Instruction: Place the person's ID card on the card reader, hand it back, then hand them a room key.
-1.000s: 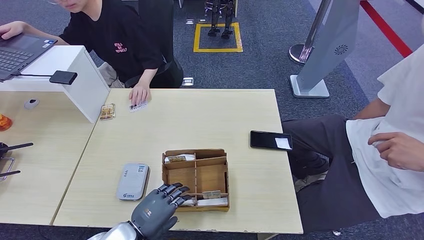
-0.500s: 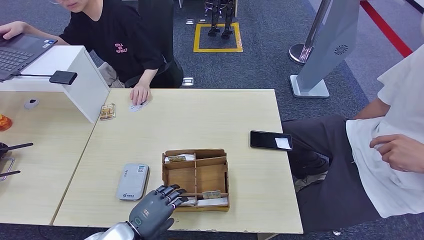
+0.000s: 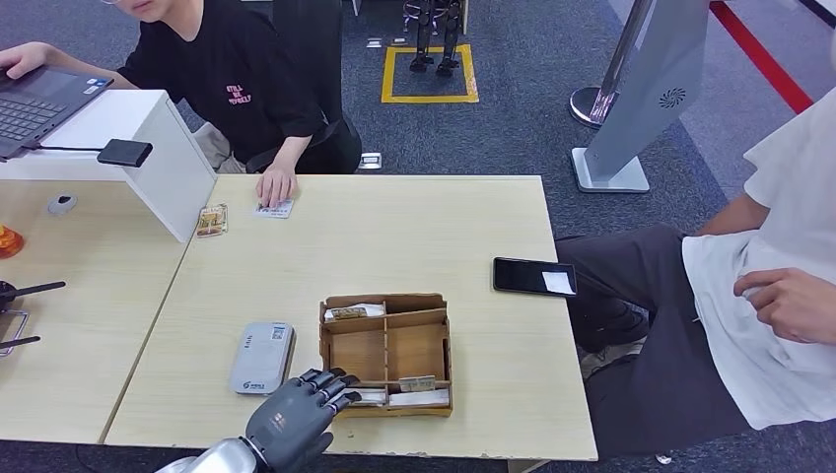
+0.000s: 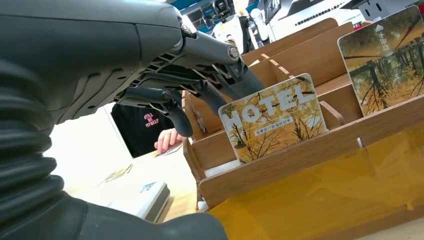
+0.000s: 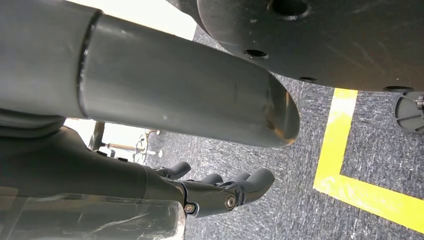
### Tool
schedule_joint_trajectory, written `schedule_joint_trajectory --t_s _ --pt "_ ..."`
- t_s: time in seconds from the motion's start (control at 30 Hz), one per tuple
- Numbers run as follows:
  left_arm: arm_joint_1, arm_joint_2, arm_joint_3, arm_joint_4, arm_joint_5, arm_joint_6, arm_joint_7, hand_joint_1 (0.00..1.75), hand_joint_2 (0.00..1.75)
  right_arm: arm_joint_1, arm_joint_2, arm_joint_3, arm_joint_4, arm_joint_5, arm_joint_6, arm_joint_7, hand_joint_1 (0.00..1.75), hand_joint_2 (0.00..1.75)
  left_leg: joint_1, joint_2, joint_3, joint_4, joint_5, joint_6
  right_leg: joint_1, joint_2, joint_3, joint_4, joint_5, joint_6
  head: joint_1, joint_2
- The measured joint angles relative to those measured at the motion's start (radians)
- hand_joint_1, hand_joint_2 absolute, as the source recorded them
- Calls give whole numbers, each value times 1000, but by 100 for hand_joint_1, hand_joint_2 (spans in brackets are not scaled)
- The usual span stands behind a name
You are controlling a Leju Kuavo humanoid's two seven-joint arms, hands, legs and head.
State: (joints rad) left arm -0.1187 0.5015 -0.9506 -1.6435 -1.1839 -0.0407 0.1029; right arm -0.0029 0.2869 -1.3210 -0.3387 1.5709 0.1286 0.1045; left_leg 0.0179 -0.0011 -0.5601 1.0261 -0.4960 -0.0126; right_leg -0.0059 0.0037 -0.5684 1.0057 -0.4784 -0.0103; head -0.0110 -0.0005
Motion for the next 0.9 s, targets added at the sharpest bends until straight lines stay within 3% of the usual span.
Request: schedule_joint_trajectory --t_s 0.07,0.2,0.23,0.9 --pt "0 2 0 -1 3 -2 -1 58 175 0 0 0 0 0 0 0 0 0 0 0 0 0 0 0 0 0 0 0 0 0 0 0" --pt "-1 9 0 -2 6 -5 -3 168 175 0 0 0 1 0 0 0 0 0 0 0 0 0 0 0 0 0 0 0 0 0 0 0" --pt "-2 10 0 -2 7 -5 -3 175 175 0 0 0 2 0 0 0 0 0 0 0 0 0 0 0 0 0 0 0 0 0 0 0" --pt "-3 34 0 -16 25 -8 -10 175 175 0 -1 0 4 0 -2 0 0 0 0 0 0 0 0 0 0 0 0 0 0 0 0 0"
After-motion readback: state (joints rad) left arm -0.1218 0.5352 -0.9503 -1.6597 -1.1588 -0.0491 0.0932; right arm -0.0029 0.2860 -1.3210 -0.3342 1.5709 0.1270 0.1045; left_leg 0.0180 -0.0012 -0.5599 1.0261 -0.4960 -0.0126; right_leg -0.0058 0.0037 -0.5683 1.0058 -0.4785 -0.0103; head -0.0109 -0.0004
